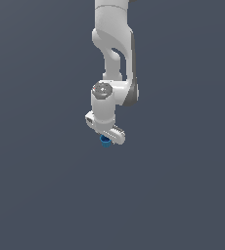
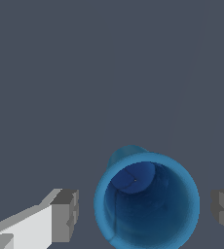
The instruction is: Pick up the object and move it to a goal position.
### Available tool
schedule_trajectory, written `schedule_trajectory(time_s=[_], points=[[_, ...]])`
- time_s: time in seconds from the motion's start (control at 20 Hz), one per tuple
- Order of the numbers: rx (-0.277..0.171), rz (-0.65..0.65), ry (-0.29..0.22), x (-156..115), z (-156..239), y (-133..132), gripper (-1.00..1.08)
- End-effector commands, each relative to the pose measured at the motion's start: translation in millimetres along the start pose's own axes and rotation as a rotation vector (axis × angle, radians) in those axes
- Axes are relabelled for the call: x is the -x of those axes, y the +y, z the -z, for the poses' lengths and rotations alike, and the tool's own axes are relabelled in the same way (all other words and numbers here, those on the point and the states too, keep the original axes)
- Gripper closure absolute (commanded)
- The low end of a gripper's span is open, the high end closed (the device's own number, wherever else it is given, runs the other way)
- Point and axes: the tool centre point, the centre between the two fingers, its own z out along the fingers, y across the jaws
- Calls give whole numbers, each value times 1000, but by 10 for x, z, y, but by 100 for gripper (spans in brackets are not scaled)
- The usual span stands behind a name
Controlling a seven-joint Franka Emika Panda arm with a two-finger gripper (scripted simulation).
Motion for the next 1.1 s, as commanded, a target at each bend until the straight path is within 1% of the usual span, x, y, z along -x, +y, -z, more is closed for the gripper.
schedule_trajectory(time_s=[0.0,0.35,0.4,1.05], points=[[0,-1,0,6,-126,4,-92],[0,-2,0,-1,-266,0,-92],[0,-2,0,-1,-266,0,108],[-1,-2,0,-3,-233,-4,108]])
